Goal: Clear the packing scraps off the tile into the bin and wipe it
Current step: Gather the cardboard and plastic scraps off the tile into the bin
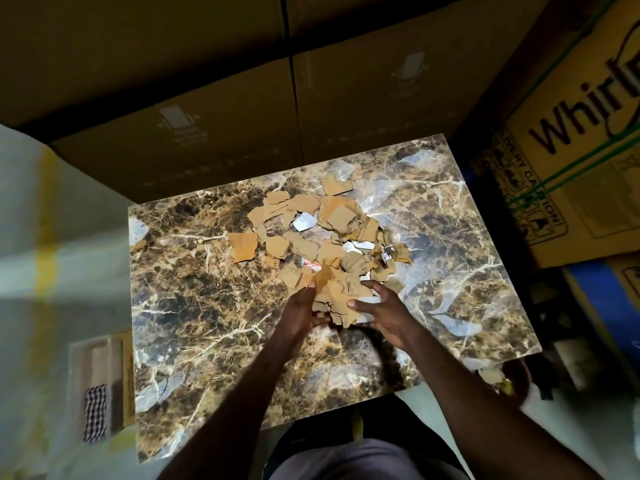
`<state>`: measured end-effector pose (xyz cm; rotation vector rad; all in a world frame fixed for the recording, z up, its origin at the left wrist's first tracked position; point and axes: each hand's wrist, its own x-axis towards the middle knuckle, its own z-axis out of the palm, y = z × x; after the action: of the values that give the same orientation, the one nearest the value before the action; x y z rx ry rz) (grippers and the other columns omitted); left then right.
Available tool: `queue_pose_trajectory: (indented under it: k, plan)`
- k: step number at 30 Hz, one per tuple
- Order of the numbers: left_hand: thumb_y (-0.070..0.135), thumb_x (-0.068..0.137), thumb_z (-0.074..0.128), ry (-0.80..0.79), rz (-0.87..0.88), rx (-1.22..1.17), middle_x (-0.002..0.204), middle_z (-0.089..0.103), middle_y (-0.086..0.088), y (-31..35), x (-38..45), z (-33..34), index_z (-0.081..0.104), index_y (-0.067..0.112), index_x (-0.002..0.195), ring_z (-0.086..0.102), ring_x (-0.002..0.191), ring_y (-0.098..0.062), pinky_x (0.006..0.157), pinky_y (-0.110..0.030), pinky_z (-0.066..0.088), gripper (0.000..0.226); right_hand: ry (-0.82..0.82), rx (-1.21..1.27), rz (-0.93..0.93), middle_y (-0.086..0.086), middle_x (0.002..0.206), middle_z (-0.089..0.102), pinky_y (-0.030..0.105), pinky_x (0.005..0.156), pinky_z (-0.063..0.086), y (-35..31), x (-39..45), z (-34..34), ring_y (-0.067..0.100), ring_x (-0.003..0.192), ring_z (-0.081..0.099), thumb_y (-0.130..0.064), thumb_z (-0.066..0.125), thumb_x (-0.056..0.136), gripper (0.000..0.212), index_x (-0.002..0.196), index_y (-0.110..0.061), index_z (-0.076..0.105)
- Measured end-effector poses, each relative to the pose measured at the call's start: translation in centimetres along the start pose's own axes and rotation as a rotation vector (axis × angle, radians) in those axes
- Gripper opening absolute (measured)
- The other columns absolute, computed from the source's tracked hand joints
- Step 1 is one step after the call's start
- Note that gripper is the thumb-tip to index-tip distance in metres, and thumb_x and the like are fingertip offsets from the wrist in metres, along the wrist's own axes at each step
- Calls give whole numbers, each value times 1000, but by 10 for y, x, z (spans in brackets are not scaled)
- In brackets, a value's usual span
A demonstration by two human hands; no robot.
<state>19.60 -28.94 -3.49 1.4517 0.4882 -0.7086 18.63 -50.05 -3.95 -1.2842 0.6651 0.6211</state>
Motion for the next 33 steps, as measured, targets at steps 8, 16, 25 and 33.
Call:
queue_pose_trajectory:
  k: [8,16,25,33]
  plan:
    - [61,109,43,-52,51,180,106,77,0,2,-12,37,65,36,121,78,91,-17,85,-46,66,36,-4,53,-12,-4,157,48,60,109,51,13,-30,-24,30,135,59,-42,106,52,81,124,-45,71]
    - [58,107,54,-258,103,460,113,79,1,2,-27,126,73,23,130,75,84,-6,63,-15,55,46,100,278,-42,-6,159,38,58,98,59,41,-87,-101,27,136,53,-22,99,73,67,130,-35,67]
    - [23,99,78,-498,40,367,117,80,-12,-61,-64,275,76,17,129,78,106,-33,83,-42,64,30,338,326,-133,8,135,72,47,87,65,111,-179,-234,29,114,75,-17,93,81,63,137,-27,66]
    - [17,97,80,-526,36,462,116,81,-7,-193,-59,419,72,20,129,78,107,-31,85,-53,66,33,590,470,-94,0,129,68,38,71,64,227,-214,-365,27,109,74,-14,90,85,54,132,-27,66]
